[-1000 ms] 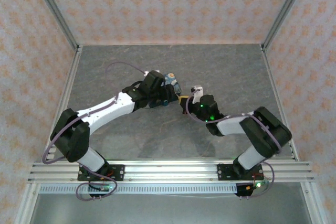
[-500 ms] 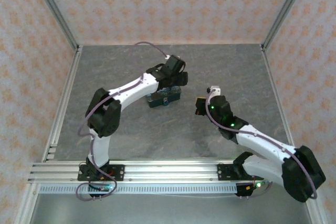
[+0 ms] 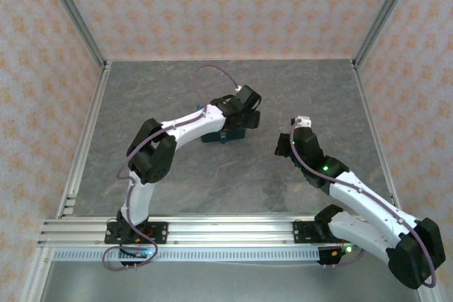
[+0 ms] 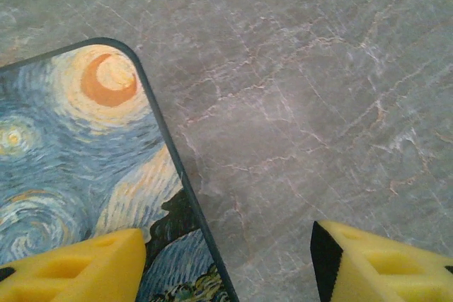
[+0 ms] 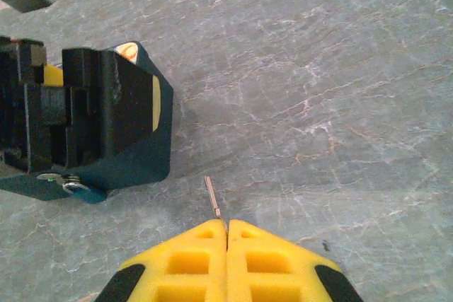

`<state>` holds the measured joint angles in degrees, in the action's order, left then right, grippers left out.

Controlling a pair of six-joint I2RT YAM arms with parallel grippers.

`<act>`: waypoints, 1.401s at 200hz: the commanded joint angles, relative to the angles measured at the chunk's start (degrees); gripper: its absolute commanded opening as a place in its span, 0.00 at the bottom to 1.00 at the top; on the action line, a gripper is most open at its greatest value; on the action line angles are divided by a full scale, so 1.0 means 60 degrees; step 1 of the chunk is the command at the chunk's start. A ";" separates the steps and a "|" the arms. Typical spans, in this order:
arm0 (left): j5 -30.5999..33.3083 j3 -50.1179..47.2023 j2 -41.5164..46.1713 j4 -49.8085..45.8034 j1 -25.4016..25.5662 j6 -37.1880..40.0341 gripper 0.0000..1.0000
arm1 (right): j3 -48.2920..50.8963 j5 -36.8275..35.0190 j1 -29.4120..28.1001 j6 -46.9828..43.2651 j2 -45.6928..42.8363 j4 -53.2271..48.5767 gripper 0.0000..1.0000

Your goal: Unlock the padlock with the key

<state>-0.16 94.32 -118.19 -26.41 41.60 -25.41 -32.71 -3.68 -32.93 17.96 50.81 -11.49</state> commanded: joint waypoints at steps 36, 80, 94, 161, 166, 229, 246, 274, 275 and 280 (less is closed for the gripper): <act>-0.0783 -0.2035 0.1737 0.0169 0.0483 -0.0466 0.64 | -0.0305 0.0142 0.0163 0.0023 -0.0358 -0.0537 0.00; -0.1309 -0.2888 0.2568 0.0706 0.0580 -0.0807 0.63 | -0.0406 0.0486 0.0185 0.0089 -0.0129 -0.0427 0.00; -0.1450 -0.2872 0.2771 0.0790 0.0573 -0.0789 0.64 | -0.0451 0.0696 0.0196 0.0076 0.0023 -0.0340 0.00; -0.0508 -0.5038 0.5879 0.1367 0.0025 -0.0067 0.90 | -0.0847 0.3745 0.0240 0.0350 0.2015 0.1916 0.00; -0.0514 -0.5392 0.6133 0.1544 -0.0046 -0.0051 0.93 | -0.0933 0.3963 0.0244 0.0439 0.2281 0.2232 0.00; -0.2059 -0.8990 0.7501 0.4352 -0.1456 0.0422 1.00 | -0.2779 0.5459 0.0242 0.1836 0.6017 0.4738 0.00; -0.2437 -0.9309 0.7318 0.4838 -0.1620 0.0888 0.98 | -0.3379 0.5790 0.0232 0.2032 0.6940 0.5020 0.00; -0.2952 -0.9619 0.6766 0.5608 -0.1778 0.1384 0.95 | -0.4137 0.5937 0.0200 0.2133 0.8007 0.5004 0.00; -0.2964 -0.9623 0.6736 0.5642 -0.1793 0.1388 0.95 | -0.4155 0.5941 0.0200 0.2141 0.8039 0.4990 0.00; -0.3073 -0.9640 0.6599 0.5783 -0.1851 0.1431 0.94 | -0.4259 0.5983 0.0200 0.2151 0.8201 0.4949 0.00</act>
<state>-14.22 37.41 -76.05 -0.05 31.57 -21.02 -54.68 29.58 -31.68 29.10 96.62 15.38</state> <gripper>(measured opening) 0.954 0.042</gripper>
